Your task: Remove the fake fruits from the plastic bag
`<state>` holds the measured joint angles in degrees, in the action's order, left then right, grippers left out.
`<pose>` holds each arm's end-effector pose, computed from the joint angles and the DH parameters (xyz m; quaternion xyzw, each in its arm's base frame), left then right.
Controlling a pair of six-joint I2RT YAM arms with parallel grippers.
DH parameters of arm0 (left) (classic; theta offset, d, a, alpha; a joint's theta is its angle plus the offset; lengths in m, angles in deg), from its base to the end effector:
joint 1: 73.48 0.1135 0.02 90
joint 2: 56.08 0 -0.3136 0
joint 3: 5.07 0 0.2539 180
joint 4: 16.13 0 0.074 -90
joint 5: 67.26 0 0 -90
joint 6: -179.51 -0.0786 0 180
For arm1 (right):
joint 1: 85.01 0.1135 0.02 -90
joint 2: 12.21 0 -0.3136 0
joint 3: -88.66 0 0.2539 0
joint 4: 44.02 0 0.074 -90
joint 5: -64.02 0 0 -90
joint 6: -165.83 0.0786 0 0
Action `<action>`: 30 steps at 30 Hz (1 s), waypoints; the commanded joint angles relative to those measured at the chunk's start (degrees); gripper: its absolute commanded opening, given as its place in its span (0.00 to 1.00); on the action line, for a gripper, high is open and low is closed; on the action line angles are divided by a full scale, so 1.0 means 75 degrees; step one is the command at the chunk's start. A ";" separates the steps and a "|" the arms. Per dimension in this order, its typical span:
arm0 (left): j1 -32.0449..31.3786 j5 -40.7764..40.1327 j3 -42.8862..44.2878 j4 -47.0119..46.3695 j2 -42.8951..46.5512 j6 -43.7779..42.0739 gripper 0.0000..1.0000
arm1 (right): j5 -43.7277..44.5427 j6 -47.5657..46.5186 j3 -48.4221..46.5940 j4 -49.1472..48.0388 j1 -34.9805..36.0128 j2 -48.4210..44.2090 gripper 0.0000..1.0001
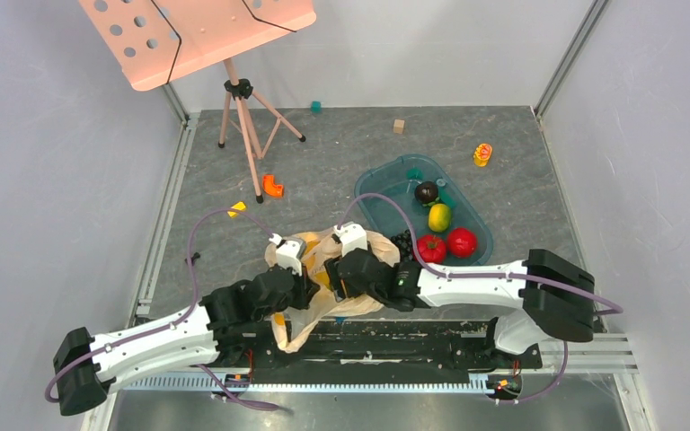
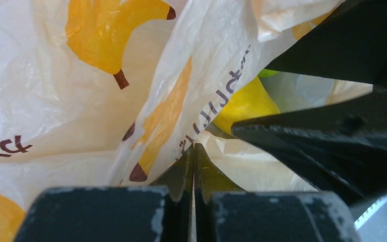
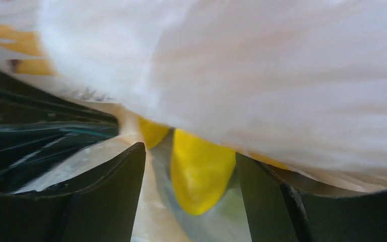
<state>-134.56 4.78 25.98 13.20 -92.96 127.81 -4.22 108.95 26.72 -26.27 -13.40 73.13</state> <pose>0.0905 -0.1138 0.1902 0.1027 0.8737 -0.2572 0.3999 0.1344 0.3118 0.2285 -0.2210 0.8699 0.2166 0.3841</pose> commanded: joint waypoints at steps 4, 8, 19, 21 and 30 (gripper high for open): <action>0.0043 0.0003 -0.0145 -0.0295 0.0129 -0.0019 0.02 | 0.0490 0.0282 -0.0279 0.0524 -0.0064 0.0399 0.70; 0.0041 0.0034 -0.0127 -0.0304 0.0101 -0.0112 0.02 | 0.0484 0.0271 -0.0324 0.0505 -0.0074 0.0646 0.70; 0.0039 0.0097 -0.0174 -0.0310 0.0236 -0.0132 0.02 | 0.0454 0.0100 -0.0190 -0.0250 -0.0138 0.1101 0.66; 0.0038 0.0093 -0.0174 -0.0307 0.0244 -0.0141 0.02 | 0.0475 0.0030 -0.0144 -0.0402 -0.0133 0.1116 0.57; 0.0040 0.0036 -0.0133 -0.0306 0.0134 -0.0133 0.02 | 0.0305 -0.0300 0.0209 -0.0766 -0.0134 0.0221 0.32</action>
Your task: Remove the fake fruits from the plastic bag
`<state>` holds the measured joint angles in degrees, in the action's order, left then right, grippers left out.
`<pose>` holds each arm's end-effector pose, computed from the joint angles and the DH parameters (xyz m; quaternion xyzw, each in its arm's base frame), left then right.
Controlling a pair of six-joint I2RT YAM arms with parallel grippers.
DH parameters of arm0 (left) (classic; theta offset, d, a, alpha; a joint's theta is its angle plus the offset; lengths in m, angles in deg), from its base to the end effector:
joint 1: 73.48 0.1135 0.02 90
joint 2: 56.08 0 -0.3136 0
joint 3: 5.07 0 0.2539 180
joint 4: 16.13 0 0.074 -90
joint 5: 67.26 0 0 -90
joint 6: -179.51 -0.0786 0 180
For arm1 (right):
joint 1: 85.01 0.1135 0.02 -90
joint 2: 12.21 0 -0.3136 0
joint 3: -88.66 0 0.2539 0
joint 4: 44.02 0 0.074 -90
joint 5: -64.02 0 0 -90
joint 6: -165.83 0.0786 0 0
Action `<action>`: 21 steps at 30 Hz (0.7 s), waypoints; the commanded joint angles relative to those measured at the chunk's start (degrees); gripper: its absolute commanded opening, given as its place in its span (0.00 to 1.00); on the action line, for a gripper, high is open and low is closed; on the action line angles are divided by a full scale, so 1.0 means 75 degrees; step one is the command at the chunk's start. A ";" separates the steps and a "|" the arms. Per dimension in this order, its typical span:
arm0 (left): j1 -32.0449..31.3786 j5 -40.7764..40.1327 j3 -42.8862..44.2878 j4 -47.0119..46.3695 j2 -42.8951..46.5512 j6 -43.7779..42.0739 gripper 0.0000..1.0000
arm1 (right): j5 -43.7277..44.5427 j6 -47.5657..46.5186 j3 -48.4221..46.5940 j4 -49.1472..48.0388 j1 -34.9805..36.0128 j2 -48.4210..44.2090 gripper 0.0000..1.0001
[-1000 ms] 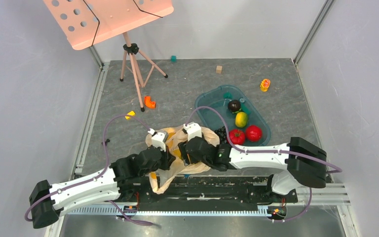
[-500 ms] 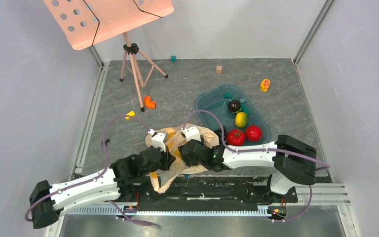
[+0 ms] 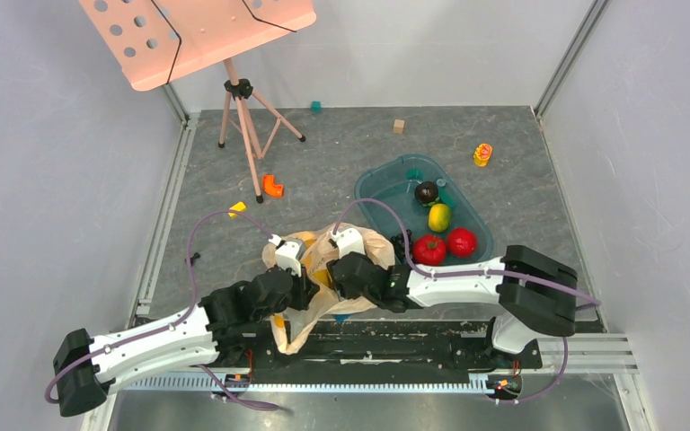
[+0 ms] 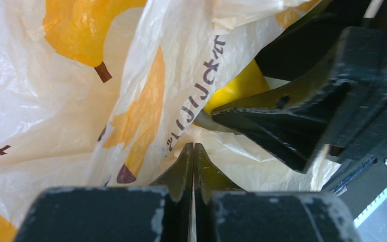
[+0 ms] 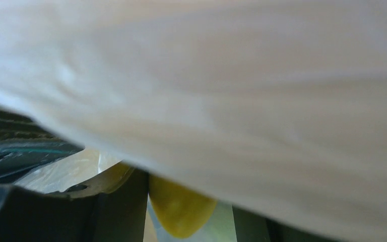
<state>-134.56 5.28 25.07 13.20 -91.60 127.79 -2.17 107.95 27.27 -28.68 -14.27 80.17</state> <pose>0.0883 -0.1111 0.1871 0.1040 0.8722 -0.2627 0.3993 0.1459 0.3213 0.1906 -0.2279 0.8826 0.1652 0.3766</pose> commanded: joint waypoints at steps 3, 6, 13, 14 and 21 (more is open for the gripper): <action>0.0036 -0.0076 0.0062 -0.0319 -0.0145 -0.0153 0.02 | -0.0160 -0.0273 0.0193 -0.0362 -0.0019 -0.1203 0.31; 0.0040 -0.0093 0.0153 -0.0342 -0.0265 -0.0186 0.02 | -0.0354 -0.0307 0.0272 -0.0241 -0.0019 -0.1729 0.30; 0.0039 -0.0348 0.0224 -0.0287 -0.0384 -0.0079 0.02 | -0.1736 -0.0636 0.0481 0.0168 -0.0019 -0.2708 0.30; 0.0039 -0.0415 0.0230 -0.0261 -0.0340 -0.0046 0.02 | -0.1937 -0.0679 0.0567 0.0197 -0.0013 -0.2865 0.31; 0.0045 -0.1065 0.0180 0.0028 0.0205 0.0163 0.02 | -0.2776 -0.0686 0.1137 0.0589 -0.0022 -0.4282 0.33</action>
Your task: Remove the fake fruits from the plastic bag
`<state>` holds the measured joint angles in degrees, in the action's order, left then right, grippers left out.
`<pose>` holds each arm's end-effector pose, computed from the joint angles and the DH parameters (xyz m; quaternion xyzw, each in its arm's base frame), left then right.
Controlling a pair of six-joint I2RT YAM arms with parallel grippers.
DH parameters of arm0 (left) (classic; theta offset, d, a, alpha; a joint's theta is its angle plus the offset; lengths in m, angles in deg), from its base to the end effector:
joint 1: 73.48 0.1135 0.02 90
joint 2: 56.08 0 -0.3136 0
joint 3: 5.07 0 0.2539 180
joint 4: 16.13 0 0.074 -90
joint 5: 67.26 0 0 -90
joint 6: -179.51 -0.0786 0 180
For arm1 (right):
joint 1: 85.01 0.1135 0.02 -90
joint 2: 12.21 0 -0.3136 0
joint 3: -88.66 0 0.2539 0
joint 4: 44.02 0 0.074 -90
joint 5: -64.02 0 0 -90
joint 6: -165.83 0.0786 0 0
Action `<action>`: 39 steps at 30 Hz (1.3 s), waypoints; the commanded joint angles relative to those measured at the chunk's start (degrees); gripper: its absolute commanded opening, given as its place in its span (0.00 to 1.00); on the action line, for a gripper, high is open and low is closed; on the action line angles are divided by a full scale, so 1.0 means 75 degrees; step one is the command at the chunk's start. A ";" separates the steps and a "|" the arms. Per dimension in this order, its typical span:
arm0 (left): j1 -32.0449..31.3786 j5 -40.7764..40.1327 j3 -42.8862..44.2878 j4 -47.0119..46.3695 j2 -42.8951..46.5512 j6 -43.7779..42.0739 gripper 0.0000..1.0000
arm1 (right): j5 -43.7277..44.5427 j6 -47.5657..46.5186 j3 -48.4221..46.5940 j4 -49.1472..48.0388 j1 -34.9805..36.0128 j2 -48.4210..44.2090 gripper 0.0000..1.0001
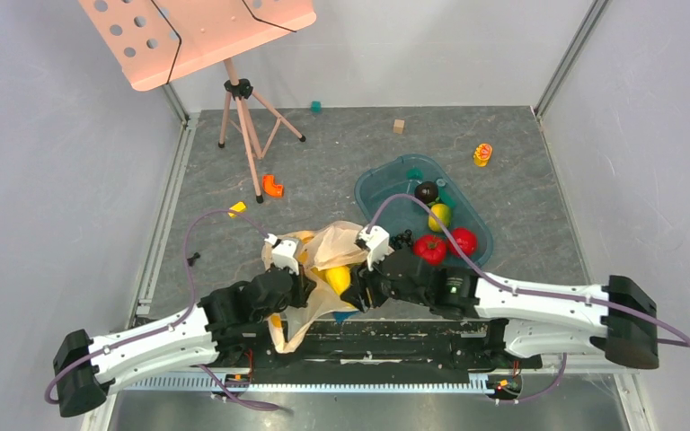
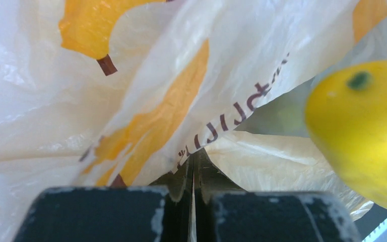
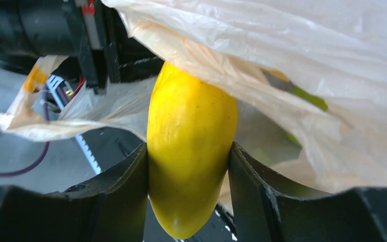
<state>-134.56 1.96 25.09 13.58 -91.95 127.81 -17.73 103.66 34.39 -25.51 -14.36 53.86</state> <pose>0.0915 -0.1079 0.1865 0.0916 0.8732 -0.2402 0.4140 0.1009 0.2532 0.2716 -0.2825 0.8185 0.3352 0.3713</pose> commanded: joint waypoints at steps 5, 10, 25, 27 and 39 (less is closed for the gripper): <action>0.0035 -0.0804 0.0262 0.0203 0.0269 0.0201 0.02 | -0.0311 -0.0075 0.0358 0.0844 -0.0010 -0.1818 0.33; 0.0045 -0.0711 0.0081 0.0111 0.0531 0.0212 0.02 | 0.0546 -0.0043 0.0388 0.1808 -0.0146 -0.2600 0.33; 0.0046 -0.0976 -0.0218 0.0363 0.1857 -0.0108 0.13 | 0.2627 -0.0361 -0.0342 0.3983 -0.1925 -0.2849 0.30; 0.0037 -0.0968 -0.0175 0.0348 0.1596 -0.0122 0.09 | 0.2813 -0.0417 -0.0507 0.3969 -0.2059 -0.2554 0.29; 0.0046 -0.1114 0.0004 0.0452 0.1124 -0.0091 0.03 | 0.1757 -0.1709 -0.0662 0.2192 -0.4149 -0.0476 0.29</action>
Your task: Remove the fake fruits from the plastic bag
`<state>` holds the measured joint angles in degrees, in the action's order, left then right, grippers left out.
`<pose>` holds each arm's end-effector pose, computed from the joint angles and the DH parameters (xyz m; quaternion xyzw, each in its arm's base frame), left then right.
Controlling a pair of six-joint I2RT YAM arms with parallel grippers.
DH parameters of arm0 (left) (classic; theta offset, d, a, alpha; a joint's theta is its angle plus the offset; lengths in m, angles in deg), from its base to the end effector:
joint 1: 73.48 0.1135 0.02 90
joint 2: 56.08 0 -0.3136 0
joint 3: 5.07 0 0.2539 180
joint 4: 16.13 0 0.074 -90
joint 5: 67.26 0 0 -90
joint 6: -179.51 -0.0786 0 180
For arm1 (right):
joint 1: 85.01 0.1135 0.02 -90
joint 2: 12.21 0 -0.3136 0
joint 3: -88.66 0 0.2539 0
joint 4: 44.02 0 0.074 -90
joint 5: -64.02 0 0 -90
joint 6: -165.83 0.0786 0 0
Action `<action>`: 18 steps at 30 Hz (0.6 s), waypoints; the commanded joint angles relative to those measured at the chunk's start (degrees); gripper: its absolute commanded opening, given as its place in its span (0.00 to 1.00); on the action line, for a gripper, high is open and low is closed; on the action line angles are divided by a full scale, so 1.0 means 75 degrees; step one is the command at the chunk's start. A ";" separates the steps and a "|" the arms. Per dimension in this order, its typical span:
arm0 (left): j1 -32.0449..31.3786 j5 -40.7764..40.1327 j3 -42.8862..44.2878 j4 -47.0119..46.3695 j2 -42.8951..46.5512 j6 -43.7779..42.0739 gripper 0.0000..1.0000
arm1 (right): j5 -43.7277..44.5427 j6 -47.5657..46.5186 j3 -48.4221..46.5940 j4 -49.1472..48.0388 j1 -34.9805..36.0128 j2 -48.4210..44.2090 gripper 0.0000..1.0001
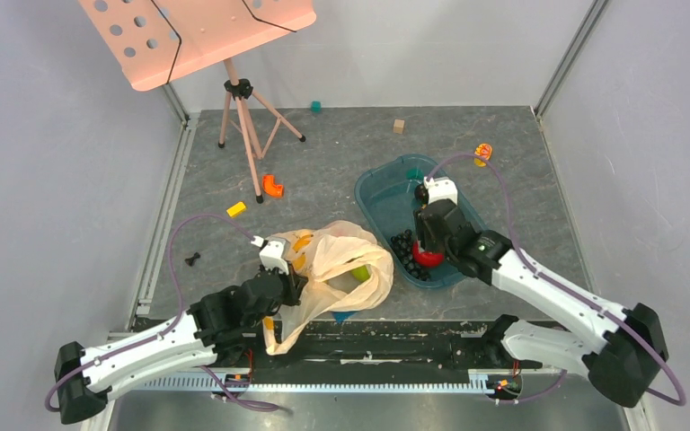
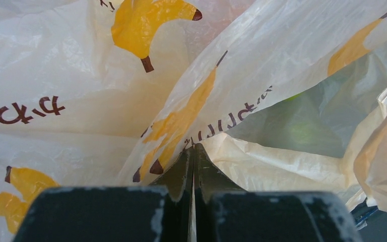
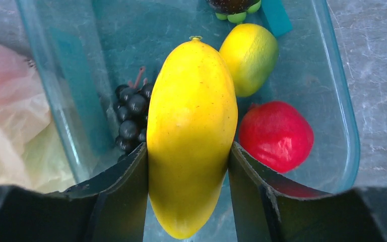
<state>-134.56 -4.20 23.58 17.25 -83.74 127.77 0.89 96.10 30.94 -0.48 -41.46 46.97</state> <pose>0.0881 -0.0859 0.1863 0.0586 0.8575 -0.2251 0.4589 0.1803 0.1224 0.2744 -0.0942 0.8981 0.0145 0.4294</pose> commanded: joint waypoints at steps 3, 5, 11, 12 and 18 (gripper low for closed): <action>0.0047 -0.0211 0.0148 -0.0106 0.0138 -0.0154 0.03 | -0.1338 -0.1272 -0.0220 -0.1807 -0.0920 0.0951 0.30; 0.0047 -0.0193 0.0115 -0.0119 0.0243 -0.0179 0.03 | -0.1740 -0.1672 -0.0282 -0.2192 -0.1146 0.1349 0.31; 0.0055 -0.0215 0.0097 -0.0062 0.0307 -0.0119 0.03 | -0.2160 -0.2426 -0.0642 -0.2634 -0.1628 0.2526 0.33; 0.0057 -0.0237 0.0100 -0.0044 0.0302 -0.0095 0.03 | -0.2160 -0.2485 -0.0687 -0.2654 -0.1693 0.2665 0.33; 0.0050 -0.0253 0.0147 -0.0040 0.0149 -0.0098 0.03 | -0.2293 -0.2592 -0.0827 -0.2916 -0.1881 0.3494 0.42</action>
<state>-134.56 -4.20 23.58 17.58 -81.90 127.74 -14.78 78.86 27.77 -18.89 -54.97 70.45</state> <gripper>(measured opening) 0.029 0.537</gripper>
